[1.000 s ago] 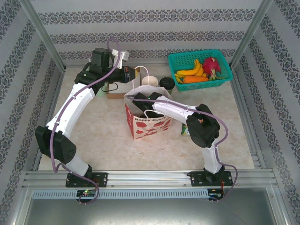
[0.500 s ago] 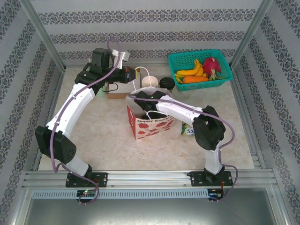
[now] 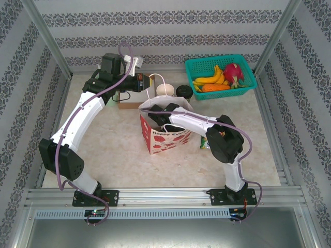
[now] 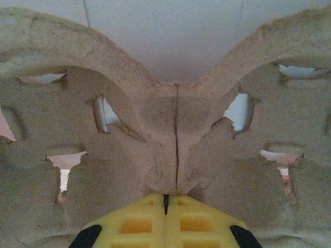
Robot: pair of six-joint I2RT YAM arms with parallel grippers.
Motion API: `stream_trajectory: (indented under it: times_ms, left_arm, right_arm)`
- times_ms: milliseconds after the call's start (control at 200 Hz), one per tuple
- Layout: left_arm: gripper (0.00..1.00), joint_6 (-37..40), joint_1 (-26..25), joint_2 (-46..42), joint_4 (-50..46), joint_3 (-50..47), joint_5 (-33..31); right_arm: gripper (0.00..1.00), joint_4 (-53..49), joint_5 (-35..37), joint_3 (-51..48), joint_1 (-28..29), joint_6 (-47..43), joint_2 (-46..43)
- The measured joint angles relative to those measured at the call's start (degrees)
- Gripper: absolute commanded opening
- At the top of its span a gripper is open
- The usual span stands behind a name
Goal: Pack the takeout coffee
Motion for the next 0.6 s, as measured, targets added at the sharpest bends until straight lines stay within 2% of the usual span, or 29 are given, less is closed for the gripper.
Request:
stream_trajectory:
  times_ms: [385,605]
  left_arm:
    - [0.00,0.00,0.00,0.35,0.00,0.00,0.50]
    - [0.00,0.04,0.00,0.52,0.00,0.00,0.74]
  right_arm:
    - [0.00,0.04,0.07,2.93,0.02,0.02,-0.17]
    - [0.00,2.38,3.04,3.87,0.00,0.26,-0.50]
